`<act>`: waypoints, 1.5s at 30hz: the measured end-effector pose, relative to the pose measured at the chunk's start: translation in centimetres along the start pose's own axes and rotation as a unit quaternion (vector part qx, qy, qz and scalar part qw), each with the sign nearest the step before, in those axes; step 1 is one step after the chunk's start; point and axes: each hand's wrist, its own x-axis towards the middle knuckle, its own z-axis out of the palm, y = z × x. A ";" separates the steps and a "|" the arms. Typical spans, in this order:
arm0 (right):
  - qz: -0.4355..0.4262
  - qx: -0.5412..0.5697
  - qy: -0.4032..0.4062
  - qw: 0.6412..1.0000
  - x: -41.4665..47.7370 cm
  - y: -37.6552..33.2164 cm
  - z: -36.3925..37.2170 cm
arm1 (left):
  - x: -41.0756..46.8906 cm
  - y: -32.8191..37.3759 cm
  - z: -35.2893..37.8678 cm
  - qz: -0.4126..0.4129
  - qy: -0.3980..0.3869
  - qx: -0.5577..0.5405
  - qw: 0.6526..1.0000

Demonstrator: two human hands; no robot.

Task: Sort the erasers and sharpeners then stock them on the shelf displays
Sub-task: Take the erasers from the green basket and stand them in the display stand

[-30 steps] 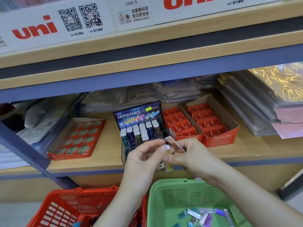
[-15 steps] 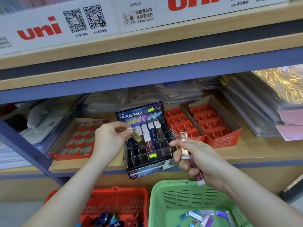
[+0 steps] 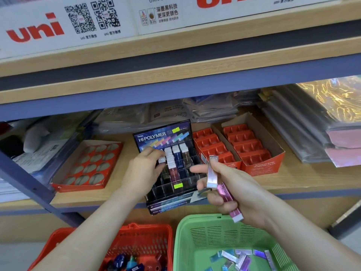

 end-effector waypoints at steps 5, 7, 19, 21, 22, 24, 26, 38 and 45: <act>-0.008 0.013 0.023 1.000 -0.4 0.0 0.2 | -0.6 2.7 -2.0 -0.102 0.066 -0.085 0.989; -0.023 0.007 0.029 0.999 -0.7 0.0 0.5 | -2.1 5.1 -3.2 -0.133 0.061 -0.175 0.973; -0.020 0.033 0.073 0.997 -0.3 0.9 0.9 | -5.8 9.7 -3.5 -0.281 -0.032 -0.489 0.825; -0.013 0.091 0.102 0.991 0.0 0.7 0.4 | -4.6 8.8 -4.0 -0.281 -0.002 -0.455 0.845; -0.018 0.116 0.118 0.986 0.0 0.5 0.1 | -3.7 8.3 -4.2 -0.282 0.016 -0.429 0.858; -0.030 0.148 0.142 0.978 -0.1 0.1 -0.5 | -1.6 7.3 -4.6 -0.268 0.040 -0.335 0.902; -0.041 0.158 0.148 0.975 -0.3 -0.3 -0.9 | 0.3 6.6 -4.8 -0.224 0.036 -0.236 0.945; -0.078 0.215 0.170 0.959 -1.1 -1.7 -1.9 | 5.4 5.0 -0.8 -0.038 -0.137 0.033 0.989; -0.101 0.229 0.164 0.954 -1.1 -1.8 -1.6 | 5.9 6.0 0.5 0.030 -0.132 0.117 0.984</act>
